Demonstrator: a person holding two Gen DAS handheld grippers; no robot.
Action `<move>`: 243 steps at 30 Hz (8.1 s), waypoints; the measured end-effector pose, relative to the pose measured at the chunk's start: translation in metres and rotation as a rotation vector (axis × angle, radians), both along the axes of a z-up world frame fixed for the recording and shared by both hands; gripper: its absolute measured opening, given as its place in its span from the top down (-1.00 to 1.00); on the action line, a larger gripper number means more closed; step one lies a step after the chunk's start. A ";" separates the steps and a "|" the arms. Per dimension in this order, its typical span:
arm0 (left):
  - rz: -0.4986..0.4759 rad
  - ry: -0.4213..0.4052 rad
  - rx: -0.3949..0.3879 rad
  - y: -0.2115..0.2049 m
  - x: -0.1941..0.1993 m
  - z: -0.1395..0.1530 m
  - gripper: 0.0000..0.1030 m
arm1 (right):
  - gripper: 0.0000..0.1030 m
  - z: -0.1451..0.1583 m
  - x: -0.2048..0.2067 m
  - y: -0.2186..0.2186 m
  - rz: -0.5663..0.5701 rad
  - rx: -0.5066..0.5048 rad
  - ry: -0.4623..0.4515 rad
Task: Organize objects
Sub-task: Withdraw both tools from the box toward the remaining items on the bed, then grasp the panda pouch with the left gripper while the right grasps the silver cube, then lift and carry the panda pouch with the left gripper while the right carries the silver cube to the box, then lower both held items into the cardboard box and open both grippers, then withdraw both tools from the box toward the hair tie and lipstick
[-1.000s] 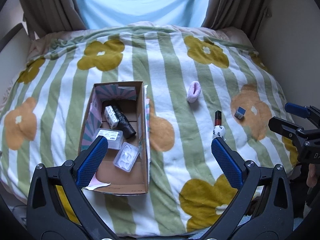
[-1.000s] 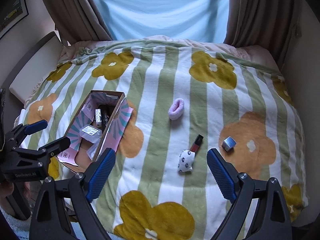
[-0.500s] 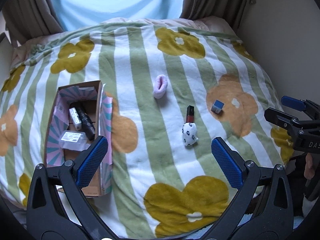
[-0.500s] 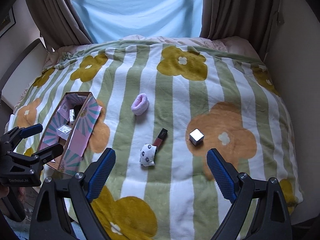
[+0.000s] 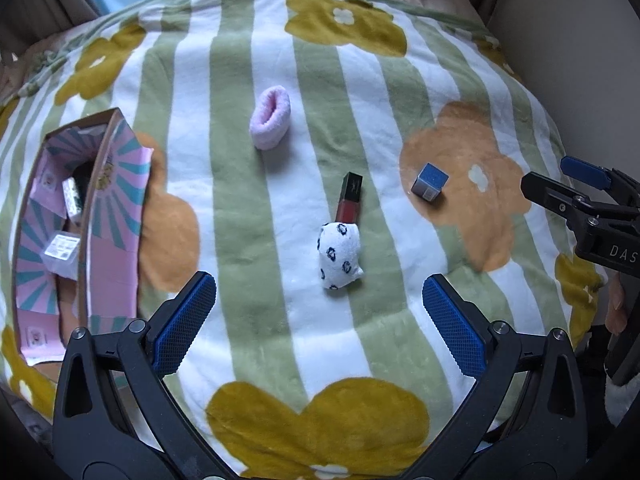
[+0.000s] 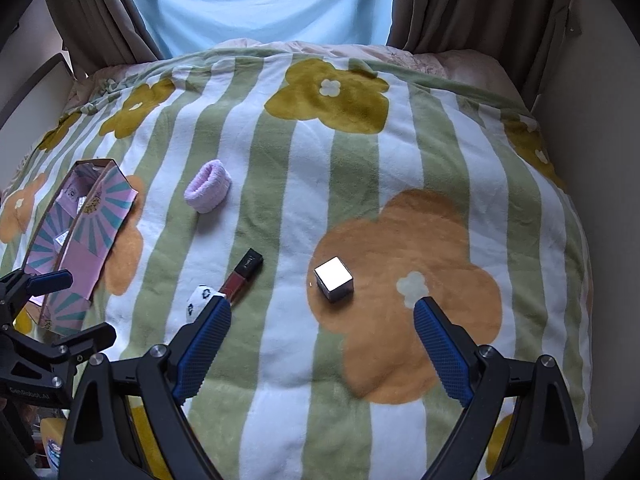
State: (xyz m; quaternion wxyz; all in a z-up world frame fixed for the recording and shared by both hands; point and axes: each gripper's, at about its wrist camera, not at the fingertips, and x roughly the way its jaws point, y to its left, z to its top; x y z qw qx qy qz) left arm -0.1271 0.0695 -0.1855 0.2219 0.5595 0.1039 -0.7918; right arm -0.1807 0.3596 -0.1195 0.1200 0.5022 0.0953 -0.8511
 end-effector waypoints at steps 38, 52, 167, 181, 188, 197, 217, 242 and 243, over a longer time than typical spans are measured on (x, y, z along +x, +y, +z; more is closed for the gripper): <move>0.112 -0.083 0.152 -0.028 -0.050 -0.148 0.33 | 0.32 -0.154 -0.081 0.008 0.257 0.056 -0.133; 0.121 0.014 0.142 -0.037 -0.039 -0.080 0.34 | 0.32 -0.091 -0.064 0.003 0.181 0.040 -0.108; 0.474 -0.009 0.322 -0.223 0.207 -0.036 -1.00 | -0.98 -0.093 -0.051 -0.450 0.487 0.029 -0.178; 0.520 0.011 0.267 -0.209 0.214 -0.003 -1.00 | -0.98 -0.053 -0.034 -0.441 0.504 0.017 -0.152; 0.551 0.052 0.204 -0.203 0.218 0.039 -1.00 | -0.98 -0.008 -0.011 -0.427 0.516 -0.014 -0.122; 0.613 0.100 0.145 -0.184 0.221 0.097 -1.00 | -0.98 0.061 0.021 -0.386 0.487 -0.052 -0.087; 0.430 0.285 -0.013 -0.138 0.130 0.209 -1.00 | -0.98 0.162 0.079 -0.197 0.013 -0.041 0.096; 0.250 0.310 -0.034 -0.158 0.031 0.219 -1.00 | -0.98 0.152 0.059 -0.119 -0.203 -0.065 0.082; 0.229 0.300 -0.034 -0.164 0.025 0.216 -1.00 | -0.98 0.149 0.056 -0.119 -0.207 -0.065 0.080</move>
